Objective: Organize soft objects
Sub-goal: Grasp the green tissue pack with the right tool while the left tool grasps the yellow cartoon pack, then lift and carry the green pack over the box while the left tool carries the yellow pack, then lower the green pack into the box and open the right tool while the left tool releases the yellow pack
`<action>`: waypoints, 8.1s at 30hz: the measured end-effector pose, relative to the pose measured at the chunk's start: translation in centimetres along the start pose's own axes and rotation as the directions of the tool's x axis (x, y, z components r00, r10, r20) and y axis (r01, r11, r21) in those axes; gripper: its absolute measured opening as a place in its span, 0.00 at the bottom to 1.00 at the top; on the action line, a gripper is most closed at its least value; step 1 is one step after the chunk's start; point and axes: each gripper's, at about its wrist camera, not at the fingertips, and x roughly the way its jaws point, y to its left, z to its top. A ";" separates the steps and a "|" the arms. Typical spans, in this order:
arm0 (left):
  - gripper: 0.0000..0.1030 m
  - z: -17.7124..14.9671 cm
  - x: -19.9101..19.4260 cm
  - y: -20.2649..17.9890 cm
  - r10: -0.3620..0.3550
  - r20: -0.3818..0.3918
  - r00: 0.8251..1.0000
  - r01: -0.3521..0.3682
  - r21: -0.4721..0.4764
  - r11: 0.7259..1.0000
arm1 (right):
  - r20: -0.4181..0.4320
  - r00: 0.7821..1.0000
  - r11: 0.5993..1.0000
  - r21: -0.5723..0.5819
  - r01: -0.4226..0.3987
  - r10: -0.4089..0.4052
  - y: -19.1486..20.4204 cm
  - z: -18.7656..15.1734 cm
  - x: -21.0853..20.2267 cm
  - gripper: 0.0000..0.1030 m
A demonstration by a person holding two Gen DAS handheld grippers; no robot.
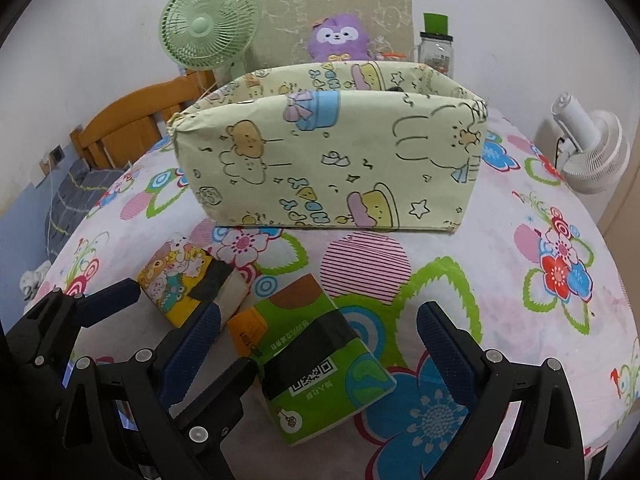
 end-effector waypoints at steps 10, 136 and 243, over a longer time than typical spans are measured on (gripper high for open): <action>1.00 1.1 1.1 -0.7 -0.005 0.005 1.000 0.005 0.005 1.000 | -0.008 1.000 0.999 0.049 0.017 -0.016 -1.5 0.4 0.6 0.97; 0.82 12.5 -7.3 -4.1 0.040 0.218 0.975 -0.037 -0.017 0.999 | 0.243 0.967 0.996 0.054 0.071 -0.082 -3.1 10.9 -10.4 0.57; 0.96 17.7 6.0 2.1 0.093 0.002 0.996 -0.093 -0.070 0.993 | 0.060 0.996 0.998 -0.018 -0.060 0.061 -2.3 18.7 5.8 0.76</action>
